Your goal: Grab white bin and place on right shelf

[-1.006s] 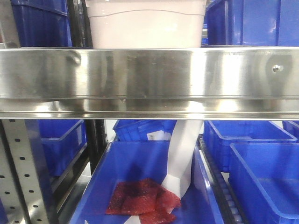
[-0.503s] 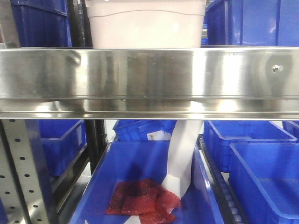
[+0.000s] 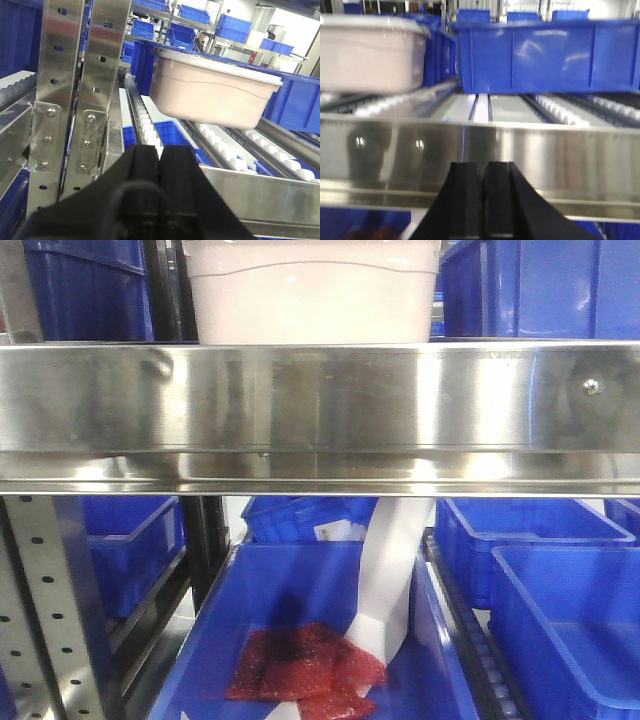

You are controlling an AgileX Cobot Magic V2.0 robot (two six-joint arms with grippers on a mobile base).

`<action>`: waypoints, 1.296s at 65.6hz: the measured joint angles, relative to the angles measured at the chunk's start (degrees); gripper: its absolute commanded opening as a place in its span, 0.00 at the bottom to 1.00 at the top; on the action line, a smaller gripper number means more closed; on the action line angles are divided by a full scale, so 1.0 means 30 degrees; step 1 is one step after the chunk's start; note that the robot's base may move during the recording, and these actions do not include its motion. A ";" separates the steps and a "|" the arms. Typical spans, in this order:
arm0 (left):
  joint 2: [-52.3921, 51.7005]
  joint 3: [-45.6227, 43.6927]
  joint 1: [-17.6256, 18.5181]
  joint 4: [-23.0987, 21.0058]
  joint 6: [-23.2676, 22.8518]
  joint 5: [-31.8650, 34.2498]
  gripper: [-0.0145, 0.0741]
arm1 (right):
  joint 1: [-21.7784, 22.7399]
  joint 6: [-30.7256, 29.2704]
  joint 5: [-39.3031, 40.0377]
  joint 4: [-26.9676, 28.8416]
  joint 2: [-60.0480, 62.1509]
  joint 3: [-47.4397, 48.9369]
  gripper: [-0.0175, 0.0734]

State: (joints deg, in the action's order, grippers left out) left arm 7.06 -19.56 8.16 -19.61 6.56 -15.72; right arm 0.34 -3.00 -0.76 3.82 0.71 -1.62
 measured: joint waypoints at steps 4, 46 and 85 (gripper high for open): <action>0.0000 0.0000 0.0000 0.0000 0.0000 0.0000 0.03 | 0.0000 0.0232 -0.0048 -0.0400 0.0000 -0.0014 0.25; 0.0000 0.0000 0.0000 0.0000 0.0000 0.0000 0.03 | 0.0000 0.0358 -0.0384 -0.0629 0.0000 -0.0014 0.25; 0.0000 0.0000 0.0000 0.0415 0.0000 -0.0115 0.03 | 0.0000 0.0400 -0.0412 -0.0629 0.0000 -0.0014 0.25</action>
State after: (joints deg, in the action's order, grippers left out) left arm 7.06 -19.56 8.16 -18.37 6.56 -16.06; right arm 0.34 -1.80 -1.99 1.93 0.71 -1.67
